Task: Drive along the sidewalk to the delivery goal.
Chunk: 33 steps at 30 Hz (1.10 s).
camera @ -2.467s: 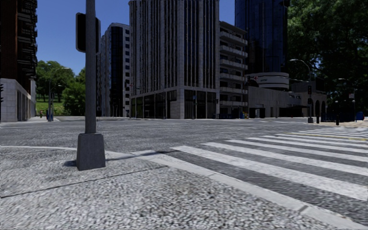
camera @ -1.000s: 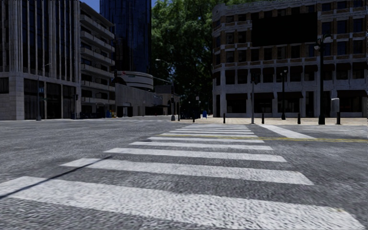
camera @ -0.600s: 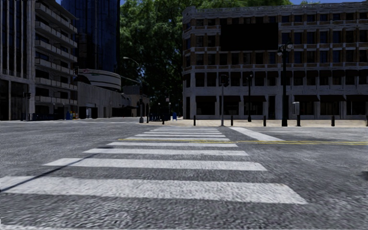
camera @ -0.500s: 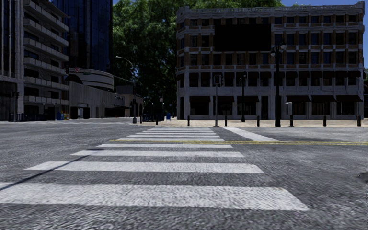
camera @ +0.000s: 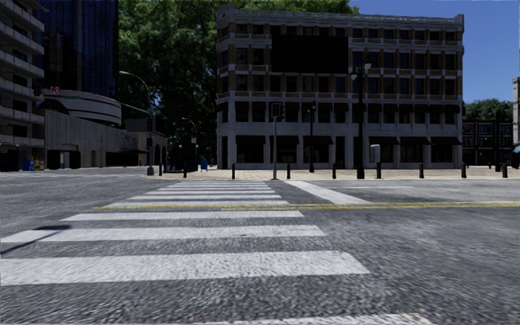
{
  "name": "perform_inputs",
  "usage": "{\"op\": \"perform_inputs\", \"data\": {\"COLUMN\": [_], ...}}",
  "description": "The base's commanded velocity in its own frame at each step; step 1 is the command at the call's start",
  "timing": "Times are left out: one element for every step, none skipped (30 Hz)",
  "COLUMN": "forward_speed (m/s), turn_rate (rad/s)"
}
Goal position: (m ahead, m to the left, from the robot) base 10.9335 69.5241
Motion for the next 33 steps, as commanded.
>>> {"op": "perform_inputs", "data": {"forward_speed": [2.00, 2.00, 2.00, 2.00, 2.00, 2.00, 2.00, 2.00, 2.00, 2.00, 2.00, 2.00, 2.00, 2.00, 2.00, 2.00, 2.00, 2.00, 2.00, 2.00, 2.00, 2.00, 2.00, 2.00, 2.00, 2.00, 2.00, 2.00, 2.00, 2.00, 2.00, 2.00, 2.00], "turn_rate": [0.00, 0.00, 0.00, 0.00, 0.00, 0.00, 0.03, 0.13, 0.17, 0.17, 0.21, 0.27, 0.36, 0.39, 0.39, 0.39, 0.39, 0.39, 0.39, 0.39, 0.39, 0.39, 0.39, 0.39, 0.39, 0.39, 0.39, 0.39, 0.39, 0.39, 0.39, 0.39, 0.39]}}
